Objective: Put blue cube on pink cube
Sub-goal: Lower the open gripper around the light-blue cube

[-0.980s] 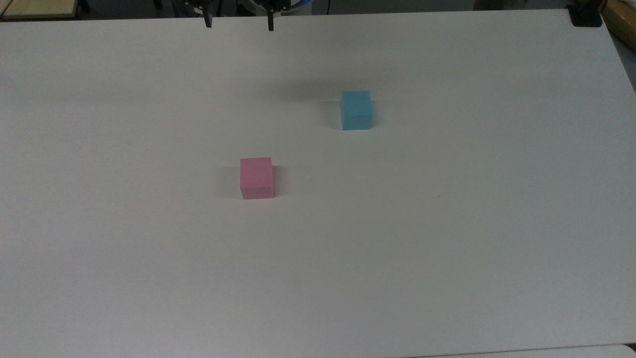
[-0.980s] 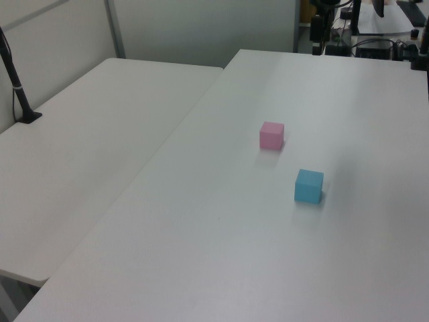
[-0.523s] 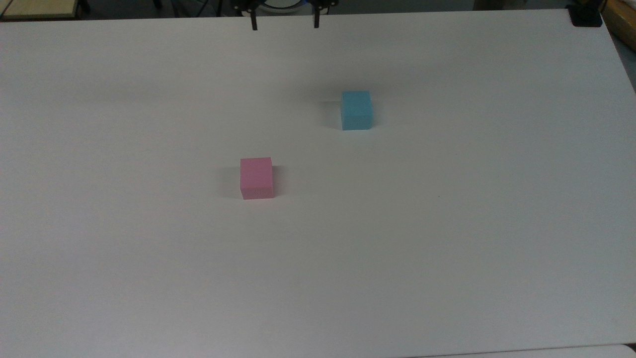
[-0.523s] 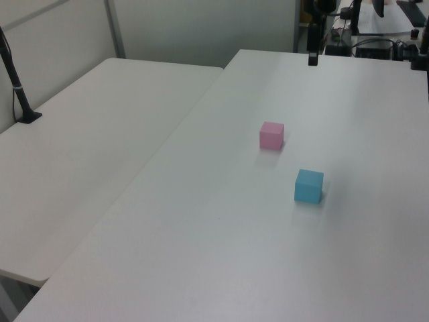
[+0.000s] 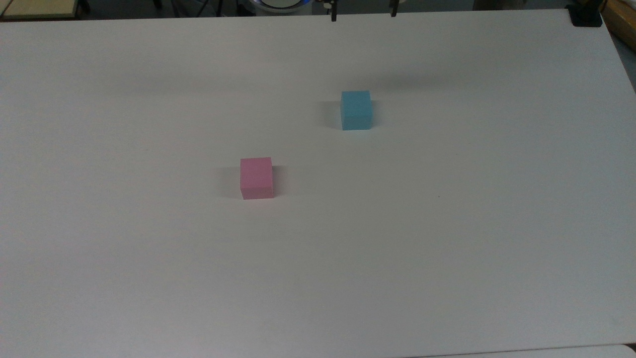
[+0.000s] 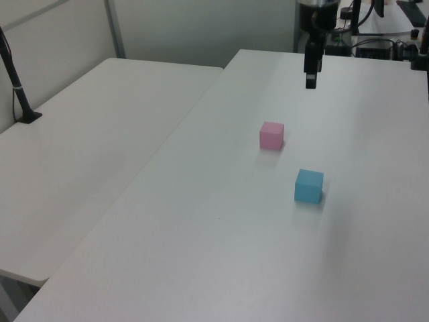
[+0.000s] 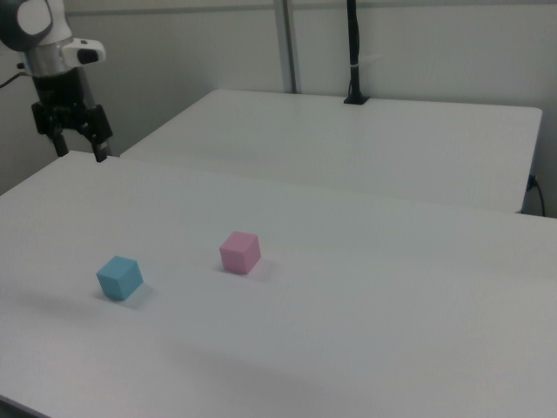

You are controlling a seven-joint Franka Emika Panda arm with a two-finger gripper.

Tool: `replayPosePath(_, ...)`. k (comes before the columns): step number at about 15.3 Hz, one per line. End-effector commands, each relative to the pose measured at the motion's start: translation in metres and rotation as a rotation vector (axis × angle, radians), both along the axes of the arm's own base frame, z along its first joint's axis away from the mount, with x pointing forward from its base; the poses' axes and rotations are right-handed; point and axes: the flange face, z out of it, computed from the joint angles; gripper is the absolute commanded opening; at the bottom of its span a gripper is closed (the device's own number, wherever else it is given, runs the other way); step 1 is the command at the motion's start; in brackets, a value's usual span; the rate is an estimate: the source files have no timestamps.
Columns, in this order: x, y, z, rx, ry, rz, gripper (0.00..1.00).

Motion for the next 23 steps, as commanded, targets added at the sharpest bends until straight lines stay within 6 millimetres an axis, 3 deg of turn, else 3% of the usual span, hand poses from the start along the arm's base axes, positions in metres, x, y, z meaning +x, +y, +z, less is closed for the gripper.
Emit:
replayPosePath(1, -0.013, 0.019, -0.009, 0.003, 0.034, 0.006, 1.0)
replayPosePath(5, -0.014, 0.021, -0.042, 0.015, 0.076, 0.017, 1.0)
replayPosePath(9, -0.015, 0.021, -0.106, 0.019, 0.066, 0.011, 1.0)
replayPosePath(16, -0.032, 0.02, -0.191, 0.021, 0.046, 0.013, 1.0)
replayPosePath(19, -0.036, 0.025, -0.216, 0.03, 0.008, 0.023, 1.0)
replayPosePath(23, -0.024, 0.027, -0.251, 0.032, -0.008, 0.015, 1.0)
